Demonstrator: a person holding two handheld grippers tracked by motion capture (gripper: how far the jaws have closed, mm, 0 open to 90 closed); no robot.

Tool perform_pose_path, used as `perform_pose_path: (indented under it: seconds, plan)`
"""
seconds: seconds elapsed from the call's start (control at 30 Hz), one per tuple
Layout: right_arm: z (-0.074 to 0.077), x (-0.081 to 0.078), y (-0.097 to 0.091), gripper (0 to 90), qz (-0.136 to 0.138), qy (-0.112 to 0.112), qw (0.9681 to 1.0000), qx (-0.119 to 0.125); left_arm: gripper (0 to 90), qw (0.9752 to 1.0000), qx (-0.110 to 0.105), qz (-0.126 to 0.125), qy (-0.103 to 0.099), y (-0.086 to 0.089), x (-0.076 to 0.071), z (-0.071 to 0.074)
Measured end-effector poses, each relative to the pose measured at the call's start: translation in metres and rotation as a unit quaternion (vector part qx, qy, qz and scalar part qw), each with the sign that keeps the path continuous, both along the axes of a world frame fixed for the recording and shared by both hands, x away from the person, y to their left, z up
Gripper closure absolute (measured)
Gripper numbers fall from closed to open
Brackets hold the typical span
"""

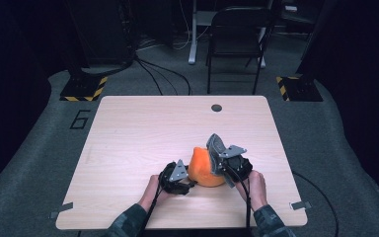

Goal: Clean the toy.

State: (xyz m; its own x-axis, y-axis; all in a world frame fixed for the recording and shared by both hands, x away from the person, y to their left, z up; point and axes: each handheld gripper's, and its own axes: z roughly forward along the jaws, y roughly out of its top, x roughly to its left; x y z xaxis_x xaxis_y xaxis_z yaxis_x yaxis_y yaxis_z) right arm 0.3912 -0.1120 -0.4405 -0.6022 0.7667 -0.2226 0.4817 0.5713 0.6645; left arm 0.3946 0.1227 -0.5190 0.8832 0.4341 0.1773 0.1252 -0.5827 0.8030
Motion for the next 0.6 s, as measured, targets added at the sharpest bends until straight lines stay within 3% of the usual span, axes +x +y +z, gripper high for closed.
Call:
perform_pose_path:
  seconds: [0.17,0.27,0.43,0.5,0.6]
  plan:
    - [0.000,-0.001,0.000,77.8,-0.006,0.002,1.0000,0.004,59.5,0.9999,0.007,0.007,-0.011,-0.003,-0.003,-0.001]
    - [0.007,0.000,-0.008,77.4,-0.002,-0.003,0.9997,0.026,66.5,0.9998,0.008,0.008,-0.016,-0.003,-0.003,0.000]
    - [0.019,0.001,-0.047,77.3,-0.064,-0.009,0.9965,0.052,69.4,0.9999,0.006,0.010,-0.013,-0.003,-0.002,-0.001]
    - [0.010,0.005,-0.061,77.4,-0.093,-0.001,0.9948,0.043,70.5,0.9998,0.006,0.011,-0.013,-0.003,-0.003,-0.001]
    - [-0.007,0.012,-0.070,77.3,-0.113,0.025,0.9925,0.038,73.1,0.9997,0.006,0.017,-0.018,-0.004,-0.004,-0.002]
